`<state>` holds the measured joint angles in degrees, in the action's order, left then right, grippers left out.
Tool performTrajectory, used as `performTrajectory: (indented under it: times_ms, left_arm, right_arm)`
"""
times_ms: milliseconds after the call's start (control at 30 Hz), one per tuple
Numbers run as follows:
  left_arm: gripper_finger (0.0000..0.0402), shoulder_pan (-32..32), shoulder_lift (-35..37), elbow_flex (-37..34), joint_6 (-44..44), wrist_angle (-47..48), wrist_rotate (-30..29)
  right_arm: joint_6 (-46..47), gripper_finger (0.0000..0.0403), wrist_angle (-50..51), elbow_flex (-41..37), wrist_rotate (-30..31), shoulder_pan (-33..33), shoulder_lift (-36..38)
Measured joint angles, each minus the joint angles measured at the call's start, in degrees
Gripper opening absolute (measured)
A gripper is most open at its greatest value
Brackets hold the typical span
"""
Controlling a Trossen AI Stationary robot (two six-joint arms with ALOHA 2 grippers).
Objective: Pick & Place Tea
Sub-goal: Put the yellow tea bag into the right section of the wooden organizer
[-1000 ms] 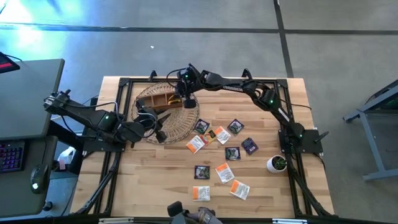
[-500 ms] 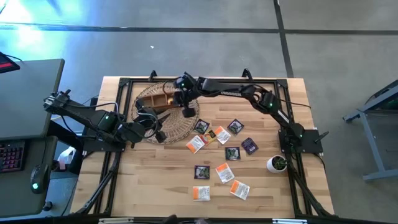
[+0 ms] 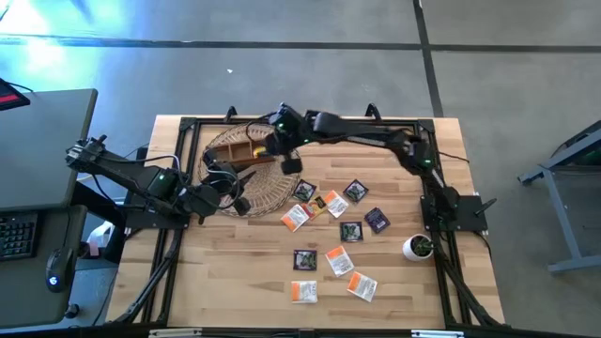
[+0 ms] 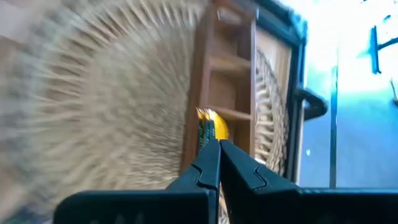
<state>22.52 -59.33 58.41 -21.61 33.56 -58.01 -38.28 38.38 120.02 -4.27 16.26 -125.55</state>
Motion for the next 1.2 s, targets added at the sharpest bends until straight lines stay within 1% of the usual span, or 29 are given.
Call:
performTrajectory:
  times_ms: [67, 200, 267, 367, 467, 533, 600, 733, 833, 900, 1000, 1100, 1200]
  left_arm:
    - [0.0097, 0.02, 0.00, 0.00, -0.51, 0.22, 0.03]
    - [0.0097, 0.18, 0.00, 0.00, -1.45, 0.99, 0.39]
    - [0.0097, 0.82, 0.00, 0.00, -1.61, 0.98, 0.45]
    - [0.0097, 2.06, 0.00, 0.00, -1.68, 0.92, 0.46]
    - [0.0097, 3.40, 0.02, 0.00, -2.28, 0.88, 0.26]
    - [0.0097, 4.04, 0.02, 0.00, -2.75, 0.87, -1.02]
    - [0.0097, 4.70, 0.02, 0.00, -2.92, 0.74, -2.85]
    - [0.0097, 4.90, 0.02, 0.00, -2.91, -0.20, -5.57]
    - [0.0097, 4.87, 0.02, 0.00, -2.92, -1.17, -6.04]
    - [0.0097, 4.87, 0.02, 0.00, -2.90, -1.96, -6.36]
    - [0.0097, 4.87, 0.02, 0.00, -2.84, -3.99, -7.10]
    - [0.0097, 4.87, 0.02, 0.00, -2.83, -4.35, -7.55]
    - [0.0097, 4.87, 0.02, 0.00, -2.79, -4.56, -7.55]
  right_arm:
    - [1.03, 0.0002, 3.98, 0.05, -0.50, -0.77, 4.11]
    - [5.82, 0.0006, 9.70, -0.03, 0.88, -1.78, 11.77]
    - [8.24, 0.0005, 11.64, -1.62, 0.68, -2.31, 15.56]
    - [10.81, 0.0002, 12.99, -7.90, 0.78, -3.59, 21.51]
    - [13.17, 0.0005, 11.06, -19.22, 0.70, -5.06, 27.91]
    - [14.30, 0.0006, 6.50, -28.99, 0.50, -5.87, 32.63]
    - [14.33, 0.0006, -1.00, -39.54, 0.72, -6.67, 37.44]
    - [14.66, 0.0006, -21.92, -58.32, 1.72, -8.34, 44.77]
    - [20.22, 0.0016, -36.83, -69.06, 4.69, -9.40, 47.56]
    - [22.64, 0.0027, -43.08, -74.22, 6.67, -9.43, 48.20]
    - [23.05, 0.0050, -50.61, -79.65, 8.56, -9.06, 47.43]
    - [25.80, 0.0079, -56.85, -82.56, 8.22, -8.66, 45.68]
    - [32.47, 0.0106, -58.70, -83.06, 7.34, -8.66, 43.21]
